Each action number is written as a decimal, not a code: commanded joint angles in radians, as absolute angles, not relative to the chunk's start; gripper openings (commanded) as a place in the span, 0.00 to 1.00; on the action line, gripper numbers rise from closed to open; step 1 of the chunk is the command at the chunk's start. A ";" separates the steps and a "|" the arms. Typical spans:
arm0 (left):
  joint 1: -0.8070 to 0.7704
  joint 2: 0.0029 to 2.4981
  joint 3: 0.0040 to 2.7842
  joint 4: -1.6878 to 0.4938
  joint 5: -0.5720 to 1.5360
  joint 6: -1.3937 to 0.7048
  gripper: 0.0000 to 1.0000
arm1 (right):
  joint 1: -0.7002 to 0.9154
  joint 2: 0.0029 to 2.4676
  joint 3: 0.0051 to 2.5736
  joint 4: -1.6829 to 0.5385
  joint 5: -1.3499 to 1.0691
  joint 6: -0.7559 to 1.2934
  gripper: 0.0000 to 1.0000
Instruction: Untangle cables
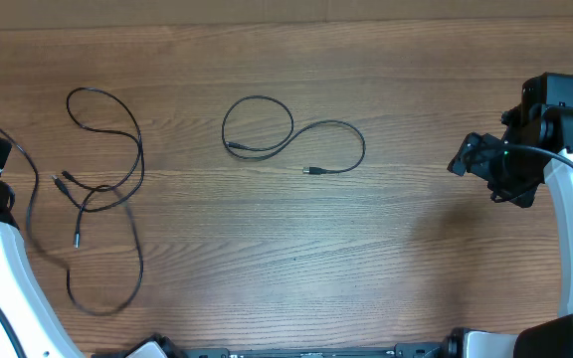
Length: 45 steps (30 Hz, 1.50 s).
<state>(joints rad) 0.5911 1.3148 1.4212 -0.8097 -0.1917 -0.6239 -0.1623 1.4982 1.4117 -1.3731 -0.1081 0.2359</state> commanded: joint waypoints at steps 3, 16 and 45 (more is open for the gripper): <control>0.594 1.309 1.436 -0.819 -0.112 -0.604 0.47 | -0.164 1.496 1.408 -1.372 -0.115 0.234 0.87; 0.389 1.668 1.429 -1.203 0.016 -0.497 0.57 | -0.164 1.496 1.408 -1.375 -0.115 0.234 0.87; 0.247 1.950 1.623 -1.223 -0.063 -0.424 0.04 | -0.164 1.496 1.408 -1.370 -0.115 0.234 0.87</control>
<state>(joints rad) 0.2291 2.0525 1.4700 -1.1934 -0.0383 -0.4011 -0.1623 1.4982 1.4117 -1.3758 -0.1085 0.2348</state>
